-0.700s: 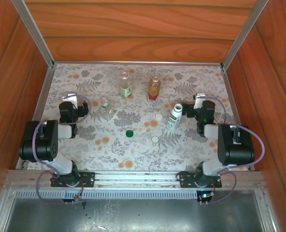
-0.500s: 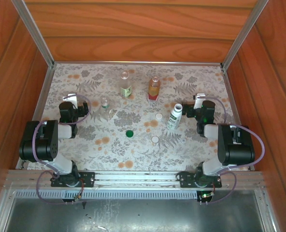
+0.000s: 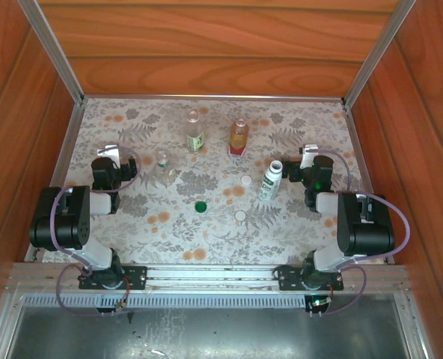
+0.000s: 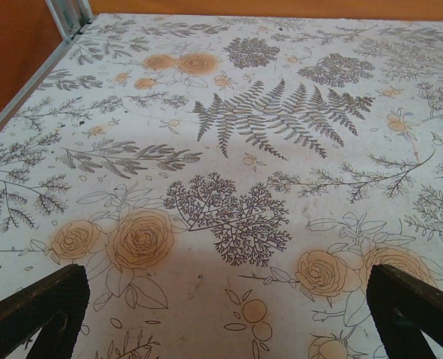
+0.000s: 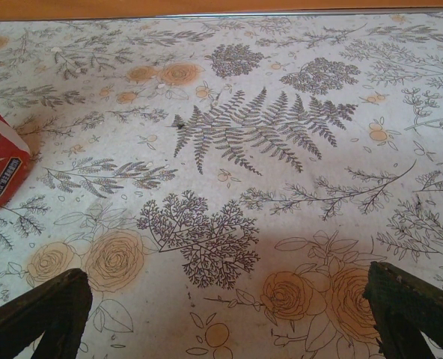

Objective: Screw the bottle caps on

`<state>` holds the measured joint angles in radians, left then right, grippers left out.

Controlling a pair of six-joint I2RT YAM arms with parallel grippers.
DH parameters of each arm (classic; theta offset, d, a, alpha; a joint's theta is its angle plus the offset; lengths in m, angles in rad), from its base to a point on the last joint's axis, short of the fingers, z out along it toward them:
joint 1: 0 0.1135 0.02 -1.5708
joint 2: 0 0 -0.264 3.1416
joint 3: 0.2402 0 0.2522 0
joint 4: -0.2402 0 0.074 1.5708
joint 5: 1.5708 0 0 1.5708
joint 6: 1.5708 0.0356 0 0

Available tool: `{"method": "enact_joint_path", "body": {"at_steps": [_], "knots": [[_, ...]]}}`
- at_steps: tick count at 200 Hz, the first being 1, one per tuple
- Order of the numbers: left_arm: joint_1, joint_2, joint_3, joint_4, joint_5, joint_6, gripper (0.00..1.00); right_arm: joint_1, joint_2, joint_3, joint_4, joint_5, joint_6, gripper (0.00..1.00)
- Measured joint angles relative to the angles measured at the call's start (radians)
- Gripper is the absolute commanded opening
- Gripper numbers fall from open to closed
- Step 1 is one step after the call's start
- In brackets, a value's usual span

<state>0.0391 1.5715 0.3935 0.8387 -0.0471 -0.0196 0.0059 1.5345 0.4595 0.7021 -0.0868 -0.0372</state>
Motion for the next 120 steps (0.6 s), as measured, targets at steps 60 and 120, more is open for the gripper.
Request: {"method": "enact_joint_path", "body": {"at_steps": [60,120], "knots": [[0.0,-0.056,-0.013,-0.001,0.0,-0.002,1.0,0.0,-0.012,-0.001,-0.003,0.029,0.015,1.0],[-0.009,-0.362,-0.079,-0.037,-0.063,-0.009,1.0,0.0,-0.286,0.079,-0.275,0.13,0.095,1.0]]}}
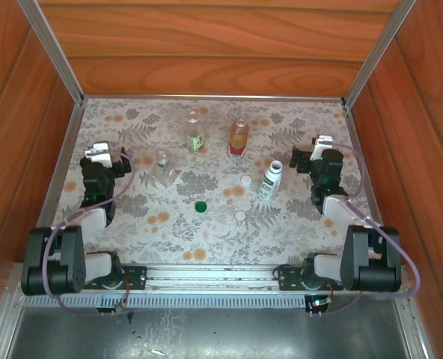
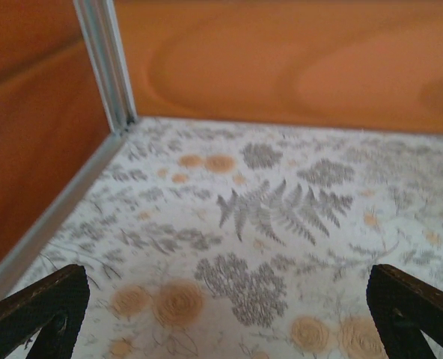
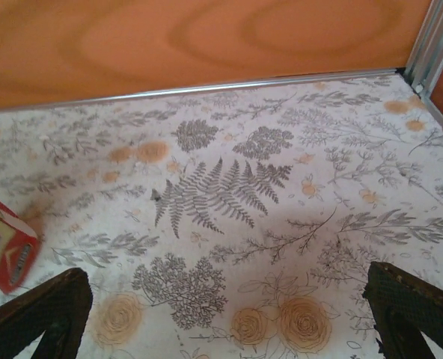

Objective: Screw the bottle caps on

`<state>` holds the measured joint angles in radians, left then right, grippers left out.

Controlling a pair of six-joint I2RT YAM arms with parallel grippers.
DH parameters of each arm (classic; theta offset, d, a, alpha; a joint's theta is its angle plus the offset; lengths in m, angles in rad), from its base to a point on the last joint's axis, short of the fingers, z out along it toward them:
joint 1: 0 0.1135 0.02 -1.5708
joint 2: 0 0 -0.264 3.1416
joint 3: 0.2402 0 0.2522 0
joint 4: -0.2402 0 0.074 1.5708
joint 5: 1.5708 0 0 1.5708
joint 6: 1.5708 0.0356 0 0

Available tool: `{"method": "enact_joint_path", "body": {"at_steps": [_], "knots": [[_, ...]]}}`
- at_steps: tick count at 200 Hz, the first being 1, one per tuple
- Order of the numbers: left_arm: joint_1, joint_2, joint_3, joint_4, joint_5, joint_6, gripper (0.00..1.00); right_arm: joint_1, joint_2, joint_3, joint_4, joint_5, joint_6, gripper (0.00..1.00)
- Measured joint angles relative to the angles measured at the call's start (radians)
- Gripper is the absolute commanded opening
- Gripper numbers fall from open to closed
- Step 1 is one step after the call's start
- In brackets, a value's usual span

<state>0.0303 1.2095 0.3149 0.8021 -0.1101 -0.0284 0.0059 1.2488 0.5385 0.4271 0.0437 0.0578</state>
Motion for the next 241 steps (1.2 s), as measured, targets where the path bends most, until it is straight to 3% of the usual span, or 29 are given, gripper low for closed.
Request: {"method": "enact_joint_path", "body": {"at_steps": [32,72,101,133,156,165,184,200,241], "knots": [[-0.082,-0.209,0.046,-0.129,-0.046,0.018,1.0,0.0,-0.108,0.104,-0.211,-0.038,0.031,1.0],[-0.336,-0.412,0.165,-0.294,-0.09,0.087,1.0,0.07,-0.241,0.212,-0.467,-0.075,0.05,1.0],[-0.548,-0.435,0.245,-0.385,-0.073,0.165,1.0,0.189,-0.332,0.272,-0.62,-0.078,0.054,1.0],[-0.682,-0.361,0.258,-0.445,0.014,0.201,1.0,0.341,-0.364,0.309,-0.769,-0.061,0.053,1.0],[-0.732,-0.269,0.257,-0.483,0.097,0.212,1.0,0.395,-0.35,0.311,-0.852,-0.054,0.053,0.91],[-0.744,-0.235,0.257,-0.493,0.126,0.213,1.0,0.404,-0.336,0.311,-0.876,-0.047,0.053,0.81],[-0.765,-0.169,0.267,-0.504,0.169,0.213,1.0,0.421,-0.293,0.311,-0.902,-0.028,0.051,0.79],[-0.77,-0.13,0.275,-0.507,0.197,0.212,1.0,0.427,-0.26,0.311,-0.908,-0.013,0.045,0.62],[-0.771,-0.09,0.287,-0.507,0.238,0.211,1.0,0.433,-0.227,0.311,-0.897,0.024,0.04,0.56]]}}
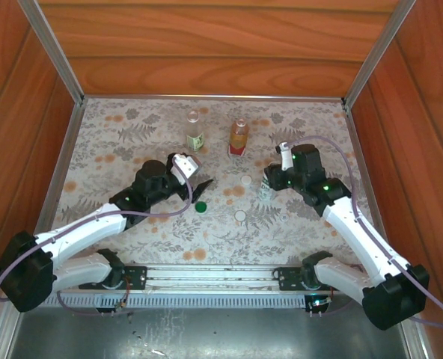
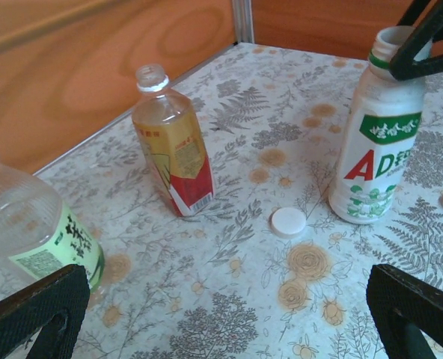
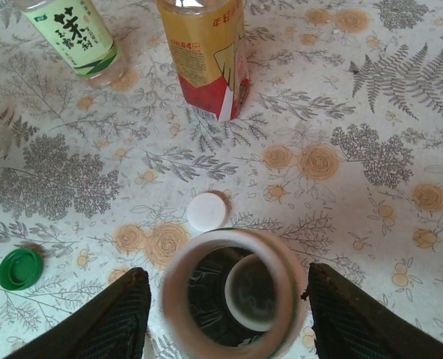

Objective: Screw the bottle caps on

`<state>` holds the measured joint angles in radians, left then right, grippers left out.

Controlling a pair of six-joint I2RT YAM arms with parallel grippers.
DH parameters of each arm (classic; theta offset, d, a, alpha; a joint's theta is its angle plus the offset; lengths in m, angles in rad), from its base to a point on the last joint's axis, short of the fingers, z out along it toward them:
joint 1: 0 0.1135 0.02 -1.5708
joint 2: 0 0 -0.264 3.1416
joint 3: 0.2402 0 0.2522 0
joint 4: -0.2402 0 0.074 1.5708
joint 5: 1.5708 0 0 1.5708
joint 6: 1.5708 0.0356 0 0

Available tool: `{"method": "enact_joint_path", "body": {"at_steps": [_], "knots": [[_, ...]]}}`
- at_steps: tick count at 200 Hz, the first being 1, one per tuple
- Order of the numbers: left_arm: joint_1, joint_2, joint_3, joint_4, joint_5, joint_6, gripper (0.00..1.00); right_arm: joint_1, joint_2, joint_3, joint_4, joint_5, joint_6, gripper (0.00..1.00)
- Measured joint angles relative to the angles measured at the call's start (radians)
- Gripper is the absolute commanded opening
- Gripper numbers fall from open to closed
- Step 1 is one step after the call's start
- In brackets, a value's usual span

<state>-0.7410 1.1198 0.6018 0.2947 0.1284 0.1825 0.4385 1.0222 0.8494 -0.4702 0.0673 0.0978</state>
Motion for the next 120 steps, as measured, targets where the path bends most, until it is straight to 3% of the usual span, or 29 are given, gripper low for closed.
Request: {"method": "enact_joint_path", "body": {"at_steps": [18,50,120], "knots": [[0.0,0.013,0.0,0.0,0.01,-0.005,1.0,0.0,0.014,0.0,0.008,0.011,-0.008,0.53],[0.0,0.021,0.0,0.004,0.02,-0.011,1.0,0.0,0.034,0.001,0.028,0.033,-0.021,0.4],[0.0,-0.002,-0.021,0.024,0.022,-0.038,1.0,0.023,0.034,0.025,-0.002,0.01,-0.061,0.37]]}}
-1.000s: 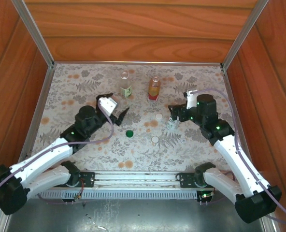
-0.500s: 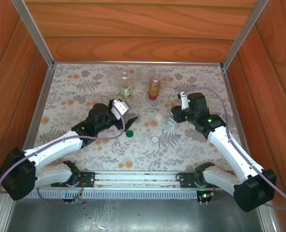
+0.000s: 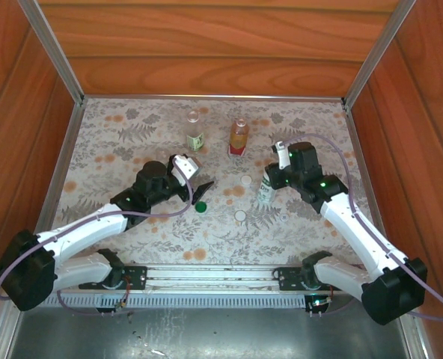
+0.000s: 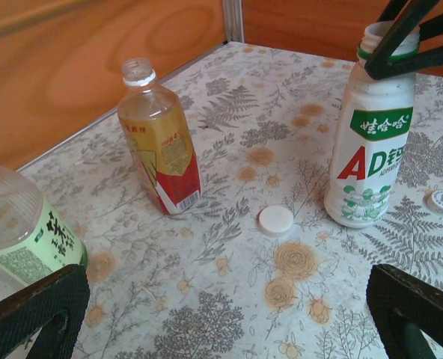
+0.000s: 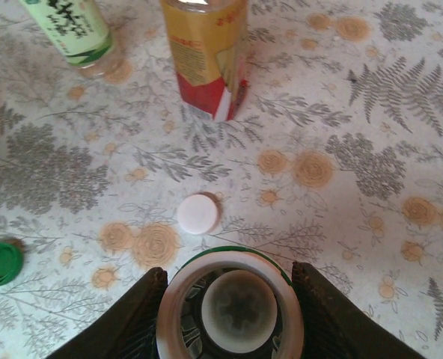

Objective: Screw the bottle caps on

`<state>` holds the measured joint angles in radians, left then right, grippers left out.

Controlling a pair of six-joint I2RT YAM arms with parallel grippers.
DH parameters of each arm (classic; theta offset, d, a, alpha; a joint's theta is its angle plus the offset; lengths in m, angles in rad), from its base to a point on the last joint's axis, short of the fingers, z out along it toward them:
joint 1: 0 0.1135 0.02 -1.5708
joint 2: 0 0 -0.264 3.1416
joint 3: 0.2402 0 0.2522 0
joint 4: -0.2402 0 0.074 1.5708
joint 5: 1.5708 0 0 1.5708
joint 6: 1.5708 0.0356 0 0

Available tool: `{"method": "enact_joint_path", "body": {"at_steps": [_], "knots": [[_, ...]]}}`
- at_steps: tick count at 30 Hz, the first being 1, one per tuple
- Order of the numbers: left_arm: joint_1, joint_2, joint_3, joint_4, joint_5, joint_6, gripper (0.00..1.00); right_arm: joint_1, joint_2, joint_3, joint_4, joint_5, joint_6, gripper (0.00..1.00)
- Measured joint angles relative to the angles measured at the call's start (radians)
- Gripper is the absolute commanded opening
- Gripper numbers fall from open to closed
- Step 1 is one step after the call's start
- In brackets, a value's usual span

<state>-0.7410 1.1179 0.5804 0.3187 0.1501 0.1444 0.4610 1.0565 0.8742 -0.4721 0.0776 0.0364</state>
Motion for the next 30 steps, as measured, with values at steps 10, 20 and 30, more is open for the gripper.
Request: {"method": "enact_joint_path", "body": {"at_steps": [10,20,30], "knots": [[0.0,-0.118,-0.104,0.001,-0.066,-0.055,1.0,0.148,0.089,0.046,0.081,-0.039,-0.001,0.37],[0.0,-0.143,-0.122,-0.019,-0.109,-0.084,1.0,0.198,0.368,0.215,0.229,-0.068,-0.019,0.38],[0.0,-0.228,-0.163,-0.076,-0.137,-0.101,1.0,0.252,0.518,0.352,0.253,-0.113,-0.063,0.38]]}}
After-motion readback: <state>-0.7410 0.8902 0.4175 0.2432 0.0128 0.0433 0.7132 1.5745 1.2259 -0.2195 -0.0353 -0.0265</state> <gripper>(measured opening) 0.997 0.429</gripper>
